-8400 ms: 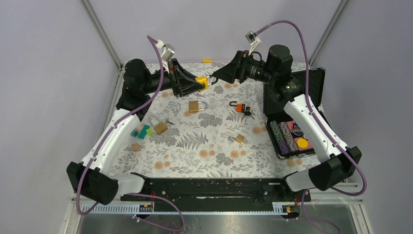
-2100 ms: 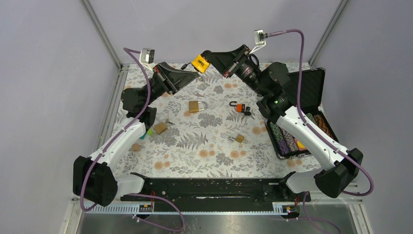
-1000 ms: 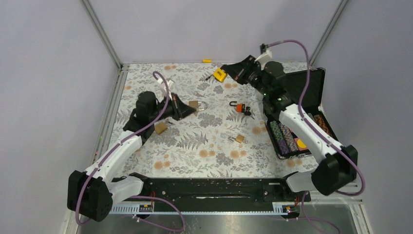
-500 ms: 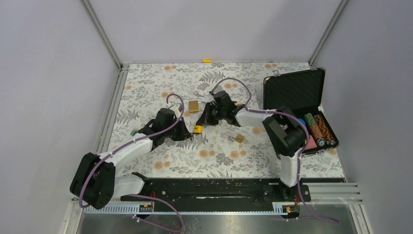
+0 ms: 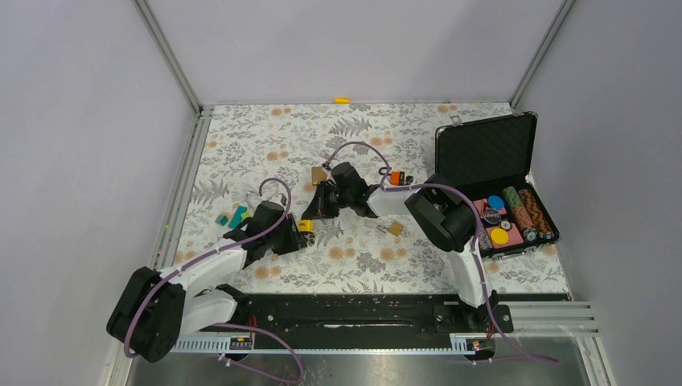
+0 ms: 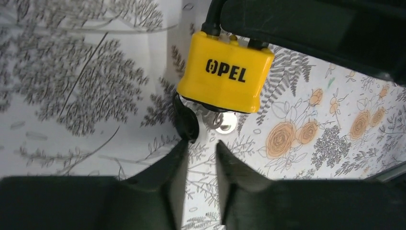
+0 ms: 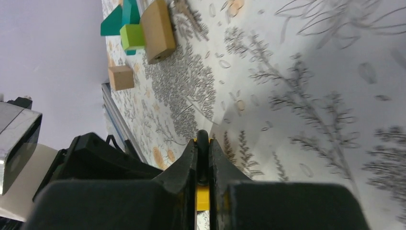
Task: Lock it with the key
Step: Place the lock at the center of the board.
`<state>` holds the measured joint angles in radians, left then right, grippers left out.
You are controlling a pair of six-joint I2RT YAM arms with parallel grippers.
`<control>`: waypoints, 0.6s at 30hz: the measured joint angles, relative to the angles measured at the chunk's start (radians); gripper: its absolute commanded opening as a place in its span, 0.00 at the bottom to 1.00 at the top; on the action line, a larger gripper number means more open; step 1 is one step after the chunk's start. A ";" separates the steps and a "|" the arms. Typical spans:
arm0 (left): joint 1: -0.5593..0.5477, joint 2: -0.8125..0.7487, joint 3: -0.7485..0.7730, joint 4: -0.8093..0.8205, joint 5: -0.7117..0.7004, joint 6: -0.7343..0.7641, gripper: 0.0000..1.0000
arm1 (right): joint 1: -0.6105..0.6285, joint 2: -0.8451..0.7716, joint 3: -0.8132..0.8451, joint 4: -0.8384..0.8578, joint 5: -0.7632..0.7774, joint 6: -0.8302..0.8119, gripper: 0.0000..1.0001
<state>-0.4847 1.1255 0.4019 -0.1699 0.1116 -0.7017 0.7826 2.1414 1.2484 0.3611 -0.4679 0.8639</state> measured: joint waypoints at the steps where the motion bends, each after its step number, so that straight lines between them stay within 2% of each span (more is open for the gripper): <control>1: -0.001 -0.010 -0.005 -0.008 -0.002 0.000 0.39 | 0.010 0.001 0.000 0.003 0.000 0.003 0.18; 5: -0.004 -0.100 -0.016 -0.072 -0.048 -0.018 0.55 | 0.036 0.000 -0.016 -0.002 0.011 0.005 0.44; 9: -0.004 -0.189 0.006 -0.144 -0.105 -0.024 0.67 | 0.036 -0.048 -0.021 -0.113 0.052 -0.037 0.68; 11: -0.004 -0.221 0.039 -0.179 -0.135 -0.021 0.72 | 0.021 -0.107 -0.015 -0.212 0.099 -0.088 0.74; 18: -0.004 -0.248 0.165 -0.203 -0.211 0.009 0.98 | -0.117 -0.311 0.006 -0.481 0.266 -0.233 0.81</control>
<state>-0.4885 0.8780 0.5667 -0.3725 -0.0994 -0.6930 0.6655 1.8305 1.2545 -0.1196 -0.2020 0.6308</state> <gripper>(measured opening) 0.903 0.776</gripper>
